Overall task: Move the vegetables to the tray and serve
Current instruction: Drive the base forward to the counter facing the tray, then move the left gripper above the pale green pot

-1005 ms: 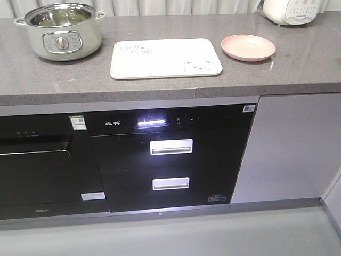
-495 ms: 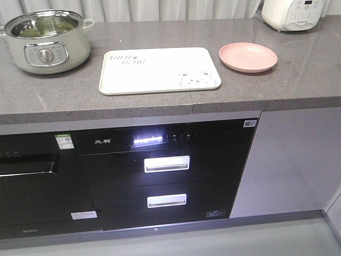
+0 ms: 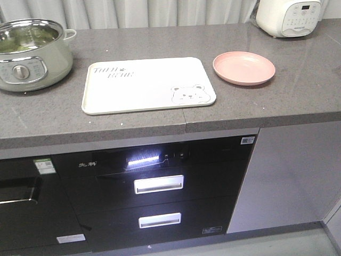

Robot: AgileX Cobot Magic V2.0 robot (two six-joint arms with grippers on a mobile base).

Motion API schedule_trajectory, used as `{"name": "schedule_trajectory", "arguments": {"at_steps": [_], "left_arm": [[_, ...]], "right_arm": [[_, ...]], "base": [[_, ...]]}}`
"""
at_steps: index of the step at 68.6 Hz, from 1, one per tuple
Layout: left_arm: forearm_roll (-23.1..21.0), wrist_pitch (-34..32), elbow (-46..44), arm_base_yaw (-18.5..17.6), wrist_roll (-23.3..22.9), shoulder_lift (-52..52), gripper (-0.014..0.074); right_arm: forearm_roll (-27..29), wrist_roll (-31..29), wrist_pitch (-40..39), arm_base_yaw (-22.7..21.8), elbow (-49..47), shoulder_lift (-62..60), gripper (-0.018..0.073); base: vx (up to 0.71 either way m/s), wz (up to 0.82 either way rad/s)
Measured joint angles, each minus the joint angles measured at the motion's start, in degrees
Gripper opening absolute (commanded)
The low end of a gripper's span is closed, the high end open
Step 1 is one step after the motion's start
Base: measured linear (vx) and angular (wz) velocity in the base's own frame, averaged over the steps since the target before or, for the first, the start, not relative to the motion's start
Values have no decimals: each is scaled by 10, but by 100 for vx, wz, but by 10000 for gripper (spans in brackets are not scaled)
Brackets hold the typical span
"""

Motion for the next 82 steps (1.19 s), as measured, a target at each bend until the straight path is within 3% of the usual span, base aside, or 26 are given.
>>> {"name": "schedule_trajectory", "arguments": {"at_steps": [82], "left_arm": [[0,0,0,0,0,0,-6]], "right_arm": [[0,0,0,0,0,0,-6]], "base": [[13,5]]}}
